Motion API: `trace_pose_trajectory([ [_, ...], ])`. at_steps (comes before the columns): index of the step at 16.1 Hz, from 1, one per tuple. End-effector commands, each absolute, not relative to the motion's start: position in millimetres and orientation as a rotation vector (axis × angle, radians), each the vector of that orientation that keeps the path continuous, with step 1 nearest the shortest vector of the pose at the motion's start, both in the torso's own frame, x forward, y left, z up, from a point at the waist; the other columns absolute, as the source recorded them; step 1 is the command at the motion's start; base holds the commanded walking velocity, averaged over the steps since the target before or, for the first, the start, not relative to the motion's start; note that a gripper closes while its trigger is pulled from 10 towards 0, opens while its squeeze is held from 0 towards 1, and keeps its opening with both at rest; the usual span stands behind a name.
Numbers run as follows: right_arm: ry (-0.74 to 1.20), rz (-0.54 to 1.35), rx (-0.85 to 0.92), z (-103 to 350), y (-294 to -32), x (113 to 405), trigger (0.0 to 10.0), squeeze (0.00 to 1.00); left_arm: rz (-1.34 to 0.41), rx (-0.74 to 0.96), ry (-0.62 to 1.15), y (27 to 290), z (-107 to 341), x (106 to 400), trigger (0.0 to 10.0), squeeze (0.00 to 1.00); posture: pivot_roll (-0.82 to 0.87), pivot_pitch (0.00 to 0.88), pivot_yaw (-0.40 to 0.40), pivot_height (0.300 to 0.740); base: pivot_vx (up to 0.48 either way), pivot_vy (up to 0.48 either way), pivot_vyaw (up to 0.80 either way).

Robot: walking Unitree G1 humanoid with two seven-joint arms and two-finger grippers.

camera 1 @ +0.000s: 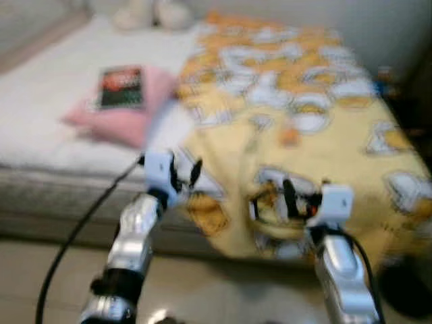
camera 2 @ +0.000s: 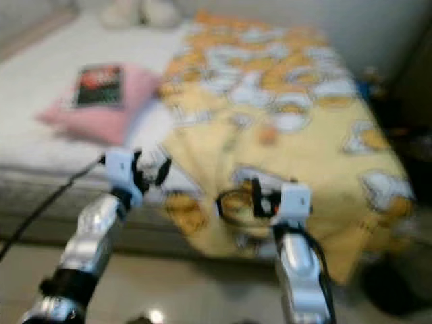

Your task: Clean up the room

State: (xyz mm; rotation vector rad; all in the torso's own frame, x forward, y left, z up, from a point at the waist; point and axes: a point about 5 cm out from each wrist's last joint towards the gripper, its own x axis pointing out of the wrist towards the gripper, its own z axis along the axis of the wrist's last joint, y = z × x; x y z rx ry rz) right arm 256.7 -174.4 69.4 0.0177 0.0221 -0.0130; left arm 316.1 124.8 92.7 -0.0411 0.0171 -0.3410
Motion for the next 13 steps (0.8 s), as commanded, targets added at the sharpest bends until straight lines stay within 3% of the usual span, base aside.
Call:
trace_pose_trajectory([
  [1, 0.025, -0.02, 0.023, 69.9, -175.6, 257.2, 10.0, 0.0, -0.349, -0.028, 0.016, 123.1, 93.0, 315.8, 10.0, 0.0, 0.0, 0.0, 0.009, 0.74, 0.259, -0.401, 0.0],
  [7, 0.039, -0.017, 0.015, 67.0, -174.7, 254.3, 10.0, 0.0, -0.288, -0.06, 0.064, 126.4, 88.6, 320.1, 10.0, 0.0, -0.01, 0.0, 0.015, 0.74, 0.322, -0.347, 0.0],
  [10, 0.043, -0.018, 0.016, 65.4, -172.5, 252.4, 10.0, 0.0, -0.282, -0.098, 0.077, 128.3, 86.9, 320.6, 10.0, 0.0, -0.01, 0.0, 0.016, 0.74, 0.15, 0.0, 0.0],
  [13, 0.036, -0.002, -0.002, 67.2, -171.0, 253.8, 10.0, 0.0, -0.313, -0.061, 0.06, 117.8, 91.3, 323.7, 10.0, 0.0, -0.02, 0.0, 0.019, 0.74, 0.439, 0.0, 0.0],
])
